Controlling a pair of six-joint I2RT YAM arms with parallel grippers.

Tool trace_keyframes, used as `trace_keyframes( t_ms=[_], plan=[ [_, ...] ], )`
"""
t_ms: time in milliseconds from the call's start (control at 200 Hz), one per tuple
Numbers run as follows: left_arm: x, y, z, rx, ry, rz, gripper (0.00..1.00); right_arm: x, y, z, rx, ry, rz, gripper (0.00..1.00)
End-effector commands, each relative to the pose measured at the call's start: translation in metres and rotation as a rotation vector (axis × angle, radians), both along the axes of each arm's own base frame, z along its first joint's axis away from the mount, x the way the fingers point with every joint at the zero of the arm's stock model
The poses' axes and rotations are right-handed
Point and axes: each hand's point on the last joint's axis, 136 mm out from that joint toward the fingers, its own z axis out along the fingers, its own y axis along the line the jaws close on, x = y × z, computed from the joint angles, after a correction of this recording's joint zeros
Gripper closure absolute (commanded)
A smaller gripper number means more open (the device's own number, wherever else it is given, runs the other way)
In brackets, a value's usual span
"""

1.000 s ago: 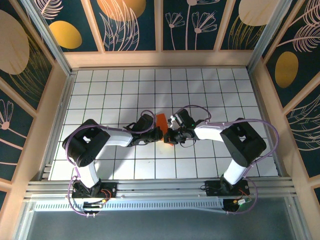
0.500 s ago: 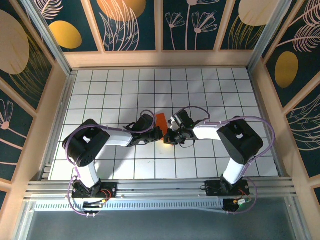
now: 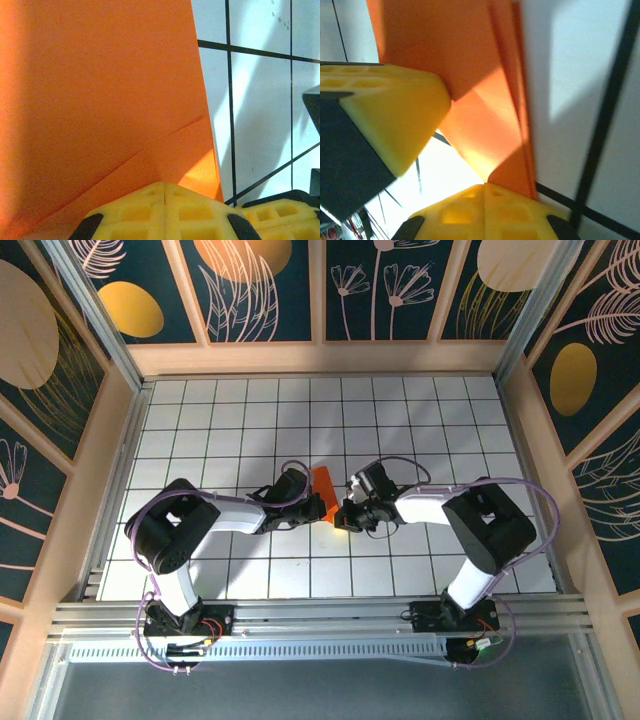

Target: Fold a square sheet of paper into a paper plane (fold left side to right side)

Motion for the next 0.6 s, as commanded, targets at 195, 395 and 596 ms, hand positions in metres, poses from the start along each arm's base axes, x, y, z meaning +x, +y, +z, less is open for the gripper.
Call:
trace_keyframes(
  t_ms=[195,395,596],
  plan=[
    [-0.015,0.023,-0.031,0.132,0.068,0.009,1.00,-0.033,-0.054,-0.025,-0.142,0.101,-0.056,1.00],
    [-0.002,0.011,-0.023,0.110,0.042,-0.008,1.00,-0.019,-0.062,-0.003,-0.126,0.026,-0.044,1.00],
    [0.021,-0.005,-0.011,0.099,-0.011,-0.065,1.00,0.027,-0.072,0.037,-0.100,-0.190,-0.041,0.80]
  ],
)
